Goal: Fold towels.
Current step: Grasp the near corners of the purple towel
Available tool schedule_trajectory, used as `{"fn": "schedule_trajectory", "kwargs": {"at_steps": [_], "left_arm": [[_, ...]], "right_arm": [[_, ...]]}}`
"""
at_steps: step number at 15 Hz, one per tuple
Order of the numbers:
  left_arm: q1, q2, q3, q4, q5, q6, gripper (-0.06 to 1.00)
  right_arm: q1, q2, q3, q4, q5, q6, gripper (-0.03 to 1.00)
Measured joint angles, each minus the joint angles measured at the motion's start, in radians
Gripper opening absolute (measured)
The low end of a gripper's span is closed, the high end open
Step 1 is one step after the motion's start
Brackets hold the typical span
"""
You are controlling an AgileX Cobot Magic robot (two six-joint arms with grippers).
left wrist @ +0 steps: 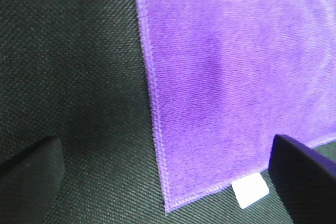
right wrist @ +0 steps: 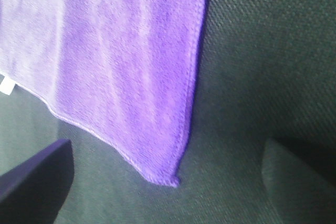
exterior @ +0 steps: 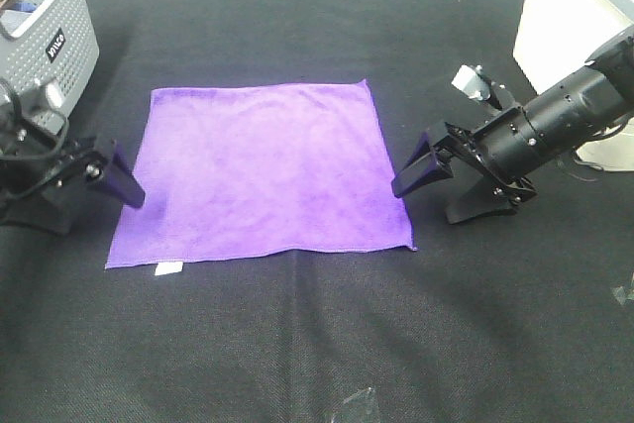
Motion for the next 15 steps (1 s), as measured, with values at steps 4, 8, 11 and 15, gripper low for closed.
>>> {"fn": "schedule_trajectory", "kwargs": {"at_steps": [4, 8, 11, 15], "left_arm": [[0.002, 0.009, -0.009, 0.0, 0.015, 0.0, 0.99], [-0.027, 0.013, -0.01, 0.001, 0.017, -0.001, 0.96], [-0.089, 0.04, -0.016, -0.065, 0.025, -0.001, 0.88], [-0.171, 0.084, -0.022, -0.208, 0.028, -0.001, 0.72]], "right_arm": [[-0.002, 0.011, -0.007, 0.019, 0.009, 0.0, 0.89], [0.006, 0.019, -0.007, 0.02, 0.002, 0.023, 0.81], [0.073, 0.021, -0.007, 0.022, -0.015, 0.031, 0.76], [0.184, 0.021, -0.007, 0.022, -0.078, 0.057, 0.69]]}}
